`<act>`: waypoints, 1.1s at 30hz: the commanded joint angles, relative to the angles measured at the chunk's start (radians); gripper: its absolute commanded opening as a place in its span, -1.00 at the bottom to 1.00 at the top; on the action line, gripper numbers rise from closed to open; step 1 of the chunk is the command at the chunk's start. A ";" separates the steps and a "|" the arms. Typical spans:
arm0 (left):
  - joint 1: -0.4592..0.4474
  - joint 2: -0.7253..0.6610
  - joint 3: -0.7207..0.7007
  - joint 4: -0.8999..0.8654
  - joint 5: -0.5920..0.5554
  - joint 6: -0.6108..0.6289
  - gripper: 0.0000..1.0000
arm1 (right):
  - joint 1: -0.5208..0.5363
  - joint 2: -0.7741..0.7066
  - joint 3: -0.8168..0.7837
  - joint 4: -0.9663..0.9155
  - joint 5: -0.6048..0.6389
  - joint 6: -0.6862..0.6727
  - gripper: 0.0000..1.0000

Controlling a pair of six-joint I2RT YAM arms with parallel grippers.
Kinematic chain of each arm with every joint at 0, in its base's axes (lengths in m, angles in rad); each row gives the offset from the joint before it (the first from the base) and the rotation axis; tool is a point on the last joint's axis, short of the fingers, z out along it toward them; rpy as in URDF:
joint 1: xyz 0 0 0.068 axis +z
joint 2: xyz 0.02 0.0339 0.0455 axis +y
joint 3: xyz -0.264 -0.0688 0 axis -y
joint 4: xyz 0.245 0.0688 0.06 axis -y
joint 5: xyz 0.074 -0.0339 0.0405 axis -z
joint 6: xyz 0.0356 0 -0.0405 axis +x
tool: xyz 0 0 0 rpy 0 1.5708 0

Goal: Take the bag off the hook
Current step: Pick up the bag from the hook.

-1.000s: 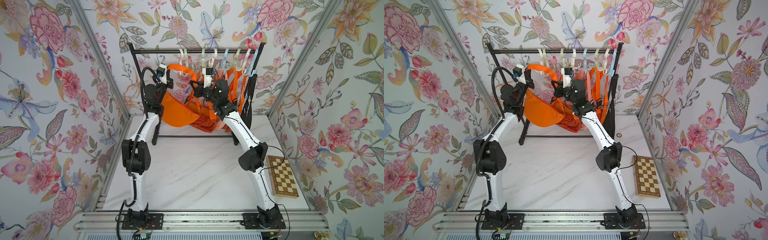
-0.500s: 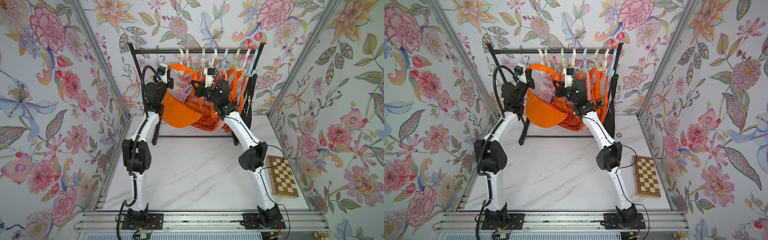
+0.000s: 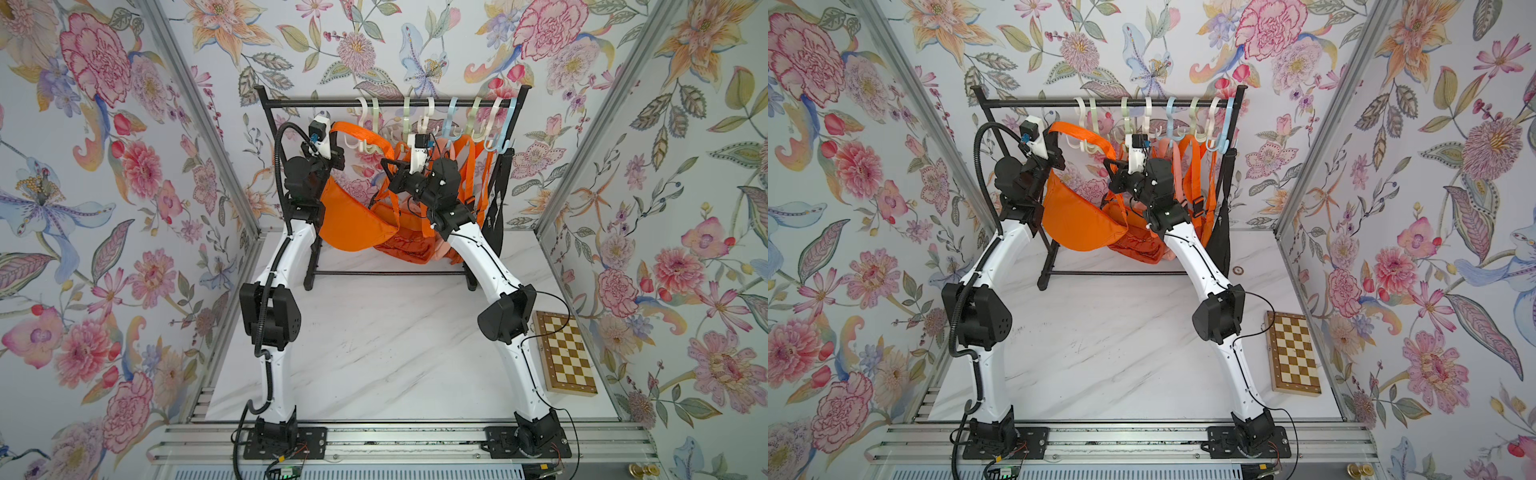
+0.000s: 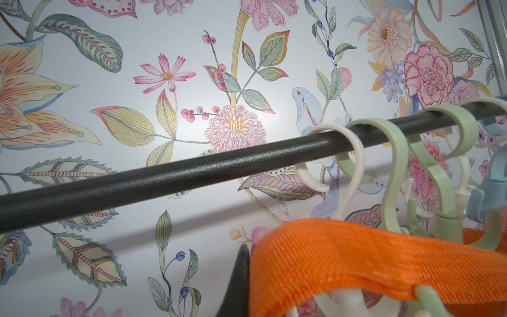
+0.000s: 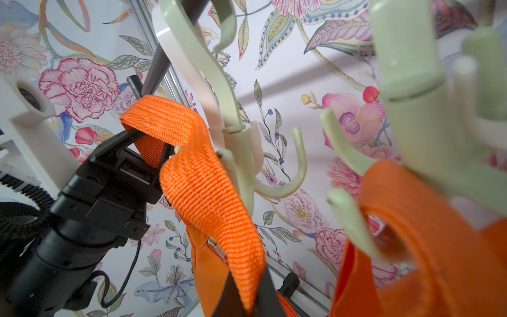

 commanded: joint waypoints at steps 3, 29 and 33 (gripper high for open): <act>-0.011 -0.067 0.076 -0.030 0.008 -0.039 -1.00 | 0.013 -0.101 0.015 0.032 -0.029 0.019 -1.00; -0.019 -0.475 -0.529 0.084 -0.083 -0.009 -1.00 | 0.078 -0.483 -0.582 0.102 -0.062 -0.056 -1.00; -0.030 -0.617 -0.719 0.108 -0.128 0.018 -1.00 | 0.097 -0.585 -0.733 0.103 -0.071 -0.072 -1.00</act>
